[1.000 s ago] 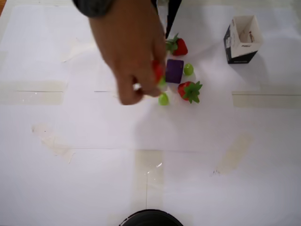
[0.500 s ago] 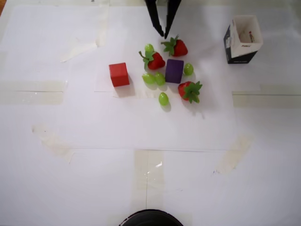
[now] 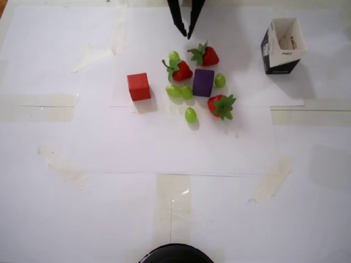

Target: Put the red cube on top of the purple cube

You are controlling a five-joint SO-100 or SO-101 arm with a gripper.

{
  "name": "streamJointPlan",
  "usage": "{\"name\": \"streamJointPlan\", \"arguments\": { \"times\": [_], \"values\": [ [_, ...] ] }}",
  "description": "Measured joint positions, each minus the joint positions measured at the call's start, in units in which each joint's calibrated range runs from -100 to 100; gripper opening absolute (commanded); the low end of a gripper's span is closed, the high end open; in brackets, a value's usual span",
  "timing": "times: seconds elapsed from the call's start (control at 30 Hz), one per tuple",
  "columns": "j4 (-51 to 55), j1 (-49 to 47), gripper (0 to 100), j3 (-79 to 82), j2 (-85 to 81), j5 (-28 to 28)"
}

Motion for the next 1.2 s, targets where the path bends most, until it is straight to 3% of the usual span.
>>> {"name": "streamJointPlan", "arguments": {
  "times": [0.4,0.87,1.2],
  "values": [
    [3.79,7.42,0,-17.38,11.18,1.95],
    [5.61,14.31,0,-63.08,61.97,13.58],
    [9.72,15.51,0,-86.70,86.23,20.07]
  ]
}}
